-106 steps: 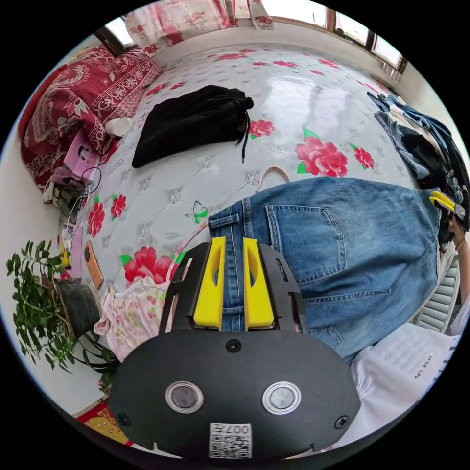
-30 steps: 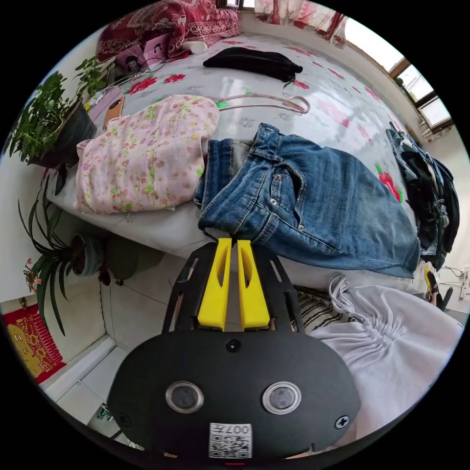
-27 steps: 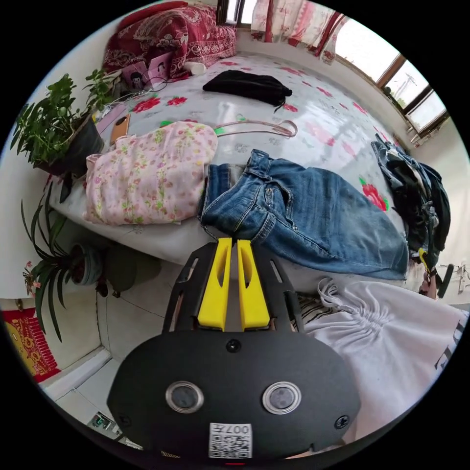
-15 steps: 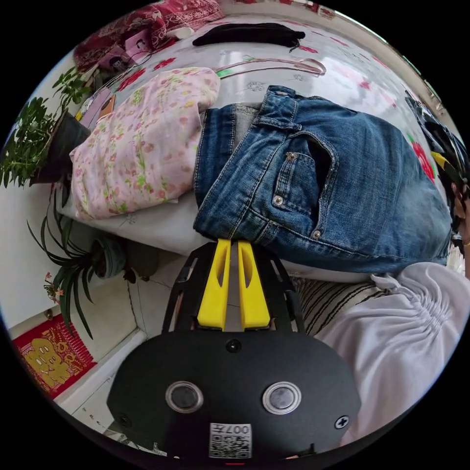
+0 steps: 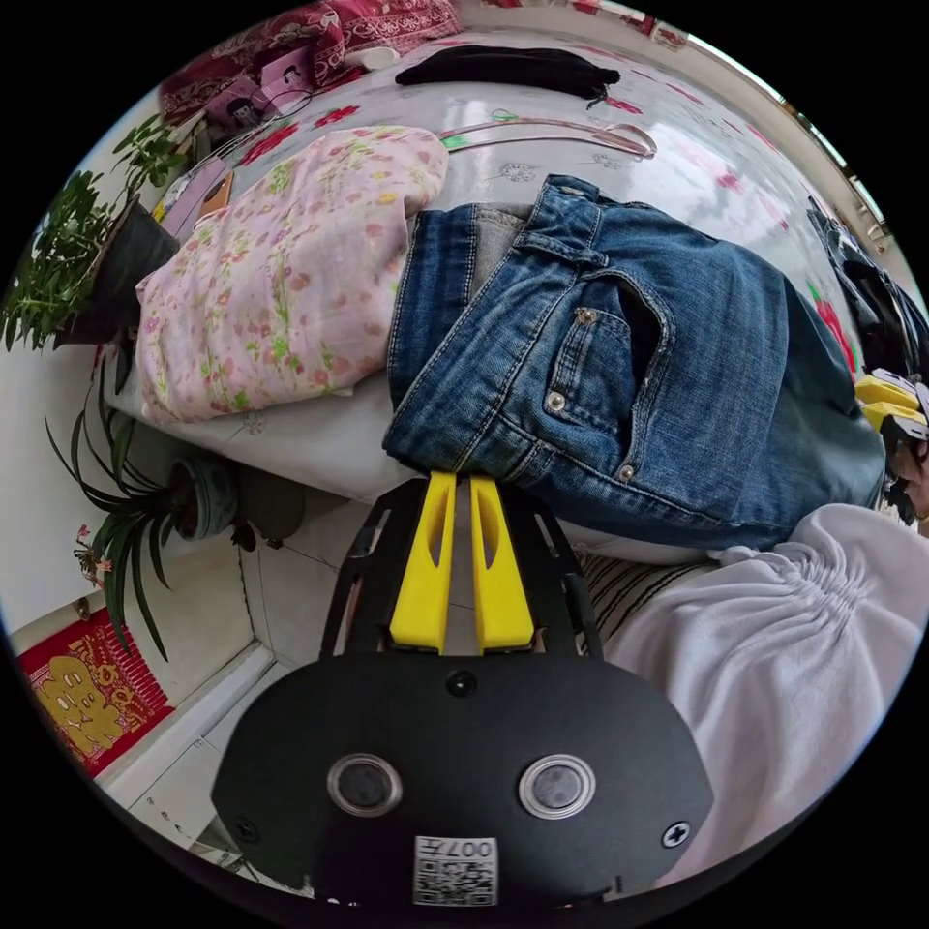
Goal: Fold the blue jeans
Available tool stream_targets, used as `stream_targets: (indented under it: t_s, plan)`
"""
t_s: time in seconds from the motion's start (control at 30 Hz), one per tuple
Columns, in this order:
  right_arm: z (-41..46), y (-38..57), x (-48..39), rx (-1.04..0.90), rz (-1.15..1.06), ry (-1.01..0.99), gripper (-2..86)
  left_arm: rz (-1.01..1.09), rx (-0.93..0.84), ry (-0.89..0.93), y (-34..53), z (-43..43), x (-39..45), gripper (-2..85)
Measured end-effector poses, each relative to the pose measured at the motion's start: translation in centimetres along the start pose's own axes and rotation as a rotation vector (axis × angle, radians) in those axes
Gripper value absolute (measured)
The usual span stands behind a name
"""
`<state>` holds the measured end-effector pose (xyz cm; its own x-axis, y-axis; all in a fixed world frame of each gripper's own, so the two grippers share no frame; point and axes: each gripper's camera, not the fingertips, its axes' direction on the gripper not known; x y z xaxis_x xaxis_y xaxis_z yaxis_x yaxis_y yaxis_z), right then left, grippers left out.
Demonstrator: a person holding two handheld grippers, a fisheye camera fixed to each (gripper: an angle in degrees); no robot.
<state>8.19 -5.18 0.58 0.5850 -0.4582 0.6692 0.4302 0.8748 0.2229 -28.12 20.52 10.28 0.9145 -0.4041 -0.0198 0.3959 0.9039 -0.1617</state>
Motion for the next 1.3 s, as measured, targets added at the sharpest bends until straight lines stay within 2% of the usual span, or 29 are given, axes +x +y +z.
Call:
stream_targets:
  t_s: [0.07,0.2,0.23,0.3,0.37,0.47,0.57,0.63,0.8,0.87,0.97,1.03,1.1,1.17,1.23,1.3]
  plan:
    - [-1.6,-0.9,2.6,0.052,0.071,-0.049,7.8,-0.001,0.001,0.001,0.0,0.0,0.0,-0.1]
    - [-4.4,-2.2,11.0,0.218,0.378,-0.168,7.6,-0.027,0.001,0.017,0.1,0.1,-0.1,0.0]
    - [-4.0,-2.5,12.1,0.207,0.417,-0.213,7.5,-0.031,-0.001,0.02,0.1,0.1,-0.1,0.0]
    - [-1.0,-3.6,15.1,0.114,0.513,-0.455,7.4,-0.03,-0.006,0.018,0.0,0.2,0.0,0.1]
    - [2.2,-4.5,16.1,0.004,0.574,-0.602,7.4,-0.029,-0.007,0.013,0.0,0.2,0.1,0.0]
    - [4.9,-6.1,17.3,-0.014,0.653,-0.664,6.8,-0.036,-0.009,0.009,-0.1,0.2,0.3,0.0]
    - [4.2,-6.8,19.8,0.125,0.758,-0.69,4.9,-0.046,-0.014,0.012,-0.1,0.2,0.3,0.0]
    - [2.5,-7.1,20.6,0.222,0.751,-0.712,3.4,-0.052,-0.02,0.014,-0.2,0.2,0.4,0.0]
    - [-0.3,-9.4,18.1,0.231,0.596,-0.47,1.6,-0.08,-0.023,0.03,-0.8,0.1,0.5,0.0]
    - [0.2,-9.2,17.7,0.24,0.586,-0.46,1.5,-0.085,-0.031,0.028,-1.1,0.1,0.6,0.0]
    - [2.9,-10.1,16.5,0.099,0.529,-0.496,0.9,-0.072,-0.037,0.017,-1.3,0.1,1.0,0.0]
    - [1.5,-10.2,15.6,0.185,0.528,-0.37,0.5,-0.078,-0.035,0.022,-1.2,0.0,1.0,0.0]
    - [-2.6,-7.8,15.3,0.504,0.6,-0.308,0.6,-0.093,-0.034,0.032,-1.2,0.0,1.0,0.0]
    - [-5.2,-5.5,14.5,0.646,0.62,-0.252,1.4,-0.099,-0.035,0.036,-1.2,0.0,1.0,0.0]
    - [-7.3,-2.9,12.3,0.679,0.605,-0.148,2.4,-0.095,-0.037,0.031,-1.3,-0.1,1.3,0.0]
    - [-8.8,1.9,8.2,0.663,0.595,0.052,3.7,-0.095,-0.037,0.024,-1.4,-0.2,1.7,0.0]
